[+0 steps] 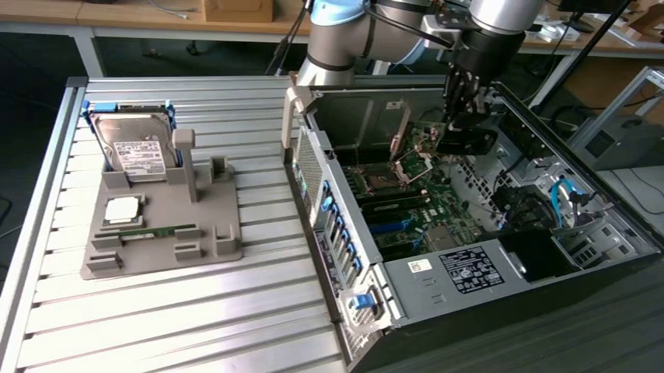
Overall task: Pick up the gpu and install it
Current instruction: 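Insert the gpu into the slot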
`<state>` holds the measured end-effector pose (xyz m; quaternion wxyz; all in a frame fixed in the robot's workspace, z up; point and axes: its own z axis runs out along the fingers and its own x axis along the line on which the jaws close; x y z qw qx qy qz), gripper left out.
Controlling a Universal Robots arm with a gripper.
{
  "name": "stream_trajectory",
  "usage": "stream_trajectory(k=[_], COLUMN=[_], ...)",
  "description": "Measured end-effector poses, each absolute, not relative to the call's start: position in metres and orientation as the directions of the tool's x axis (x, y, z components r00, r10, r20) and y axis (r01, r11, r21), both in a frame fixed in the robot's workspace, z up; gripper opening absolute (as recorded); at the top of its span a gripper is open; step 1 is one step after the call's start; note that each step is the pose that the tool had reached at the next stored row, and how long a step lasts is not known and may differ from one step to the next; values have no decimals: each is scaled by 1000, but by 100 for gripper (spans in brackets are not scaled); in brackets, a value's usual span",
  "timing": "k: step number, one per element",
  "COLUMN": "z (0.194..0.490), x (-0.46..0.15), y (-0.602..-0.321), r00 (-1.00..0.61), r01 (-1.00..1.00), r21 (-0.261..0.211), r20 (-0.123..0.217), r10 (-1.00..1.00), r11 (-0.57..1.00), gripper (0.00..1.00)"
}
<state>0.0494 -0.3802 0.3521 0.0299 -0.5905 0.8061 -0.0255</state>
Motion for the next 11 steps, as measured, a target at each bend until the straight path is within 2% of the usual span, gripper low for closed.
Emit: stream_trajectory(k=[11], z=[352], x=[49], y=[-380], r00=[-193], r01=[-978], r21=[-77], r20=[-14], r10=[-981], r11=[193], gripper=[27])
